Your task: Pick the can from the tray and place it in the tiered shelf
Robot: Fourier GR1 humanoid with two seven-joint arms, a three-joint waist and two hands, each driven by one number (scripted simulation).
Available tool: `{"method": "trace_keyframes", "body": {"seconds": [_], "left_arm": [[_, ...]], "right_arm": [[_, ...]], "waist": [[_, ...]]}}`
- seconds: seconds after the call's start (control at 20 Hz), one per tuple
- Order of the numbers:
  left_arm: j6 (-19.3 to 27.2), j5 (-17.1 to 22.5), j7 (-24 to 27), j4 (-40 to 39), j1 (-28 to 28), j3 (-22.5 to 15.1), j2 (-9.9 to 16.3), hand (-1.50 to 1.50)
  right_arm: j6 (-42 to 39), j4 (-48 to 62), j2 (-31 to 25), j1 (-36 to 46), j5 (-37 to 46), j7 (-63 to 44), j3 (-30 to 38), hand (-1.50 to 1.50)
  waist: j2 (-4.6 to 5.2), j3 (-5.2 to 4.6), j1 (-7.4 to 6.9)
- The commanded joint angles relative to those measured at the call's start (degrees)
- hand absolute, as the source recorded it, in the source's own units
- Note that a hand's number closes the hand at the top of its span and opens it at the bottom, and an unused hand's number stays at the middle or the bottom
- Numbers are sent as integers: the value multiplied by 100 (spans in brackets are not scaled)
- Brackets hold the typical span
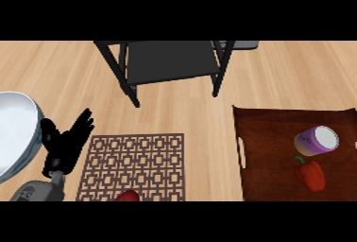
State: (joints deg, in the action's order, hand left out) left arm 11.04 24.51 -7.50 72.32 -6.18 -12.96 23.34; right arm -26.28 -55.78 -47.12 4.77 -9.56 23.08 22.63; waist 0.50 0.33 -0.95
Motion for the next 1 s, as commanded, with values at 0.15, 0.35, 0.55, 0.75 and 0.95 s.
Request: {"method": "trace_keyframes", "body": {"seconds": [0.15, 0.35, 0.55, 0.75, 0.95], "left_arm": [[-63, 31, -310, -41, 50, 163, 6, 0], [146, -92, -433, 482, 344, 128, -1, 0], [96, -73, -692, 533, 207, 161, -66, 0], [-18, -183, -339, 208, 293, 257, -118, 0], [-37, -299, -394, -160, -135, 299, -281, 0]], "right_arm": [[-1529, 754, -925, 343, 373, 632, -286, -150], [-1768, -26, -1057, 205, 377, 39, -534, -150], [-1290, -838, -828, 507, 446, -1268, -837, -150], [-609, -1783, -402, 717, 394, -2724, -1026, -150], [-206, -2395, -306, 457, 718, -3290, -1059, -150]], "waist": [[-35, -27, 34], [-63, -34, 71], [-64, -40, 90], [-67, -47, 110], [-56, -42, 176]]}}
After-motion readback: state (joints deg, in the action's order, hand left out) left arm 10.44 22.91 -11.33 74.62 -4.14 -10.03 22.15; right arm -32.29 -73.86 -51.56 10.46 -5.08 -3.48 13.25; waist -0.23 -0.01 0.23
